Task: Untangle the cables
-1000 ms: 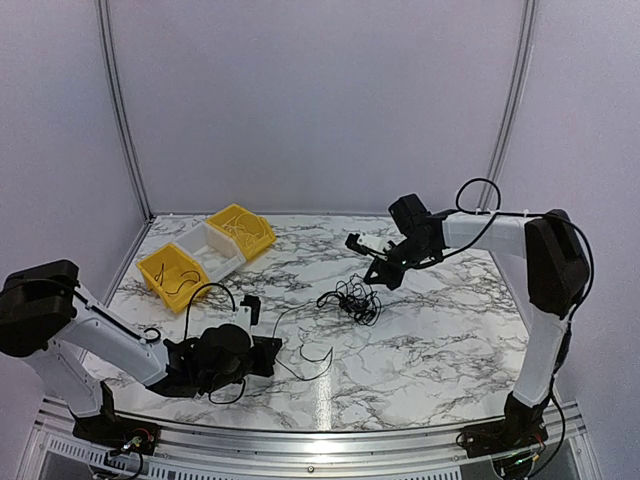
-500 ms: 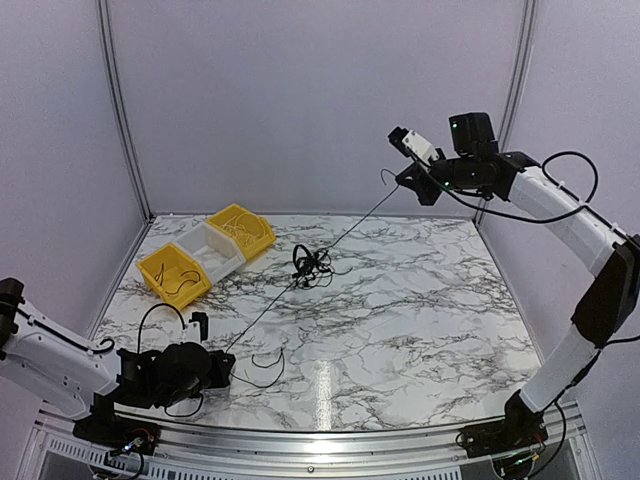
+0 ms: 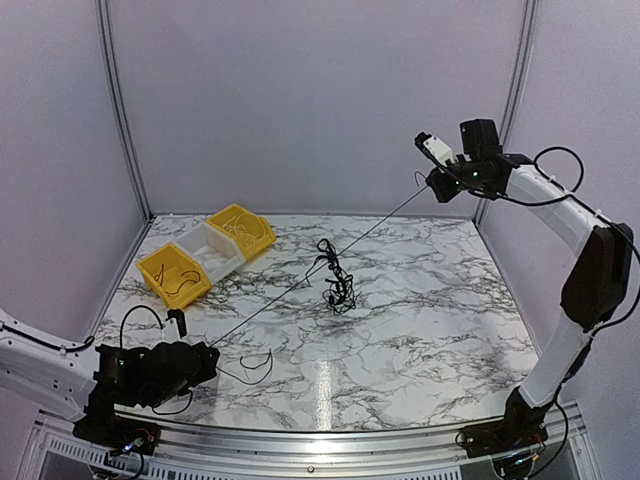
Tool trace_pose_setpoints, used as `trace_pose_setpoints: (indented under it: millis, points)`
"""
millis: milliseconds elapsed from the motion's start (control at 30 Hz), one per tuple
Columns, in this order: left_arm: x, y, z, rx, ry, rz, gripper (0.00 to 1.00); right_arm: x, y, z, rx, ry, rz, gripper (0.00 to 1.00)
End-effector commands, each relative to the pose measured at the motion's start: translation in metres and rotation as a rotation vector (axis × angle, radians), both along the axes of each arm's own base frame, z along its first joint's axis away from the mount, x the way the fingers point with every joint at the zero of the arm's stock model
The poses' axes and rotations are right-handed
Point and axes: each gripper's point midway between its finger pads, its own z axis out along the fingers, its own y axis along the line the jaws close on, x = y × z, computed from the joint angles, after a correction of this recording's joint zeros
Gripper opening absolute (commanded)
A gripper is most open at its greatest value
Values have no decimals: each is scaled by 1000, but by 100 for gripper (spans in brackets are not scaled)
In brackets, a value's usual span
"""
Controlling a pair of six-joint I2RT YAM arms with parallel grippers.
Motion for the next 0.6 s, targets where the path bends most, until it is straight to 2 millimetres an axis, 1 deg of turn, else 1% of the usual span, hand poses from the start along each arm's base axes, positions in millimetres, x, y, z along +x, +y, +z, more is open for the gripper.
trace_pose_setpoints:
  millis: [0,67,133,167,200,233,300,333,400,433,500,567]
  points:
    - [-11,50,-32,206,48,56,0,39,-89,55,-31,-198,-317,0]
    - [-7,42,-19,214,4,26,0,37,-81,44,-11,-161,-265,0]
    - [0,26,6,223,-70,-36,0,29,-64,23,22,-93,-177,0]
    - [4,16,21,222,-110,-70,0,23,-53,7,44,-44,-123,9]
    - [7,7,36,222,-148,-103,0,14,-40,-9,69,8,-62,22]
    - [9,1,47,226,-174,-121,0,4,-25,-24,91,57,4,31]
    - [13,-7,63,249,-203,-139,0,-23,9,-56,101,146,138,41]
    - [13,-10,67,261,-205,-148,0,-37,28,-68,79,172,192,43]
    - [13,-14,66,293,-191,-163,0,-66,62,-92,9,208,291,45]
    - [13,-15,62,303,-177,-168,0,-84,86,-101,-24,219,359,45]
    - [10,-16,50,318,-144,-181,0,-106,114,-115,-67,231,435,45]
    - [7,-16,39,324,-110,-187,0,-123,137,-124,-96,244,499,45]
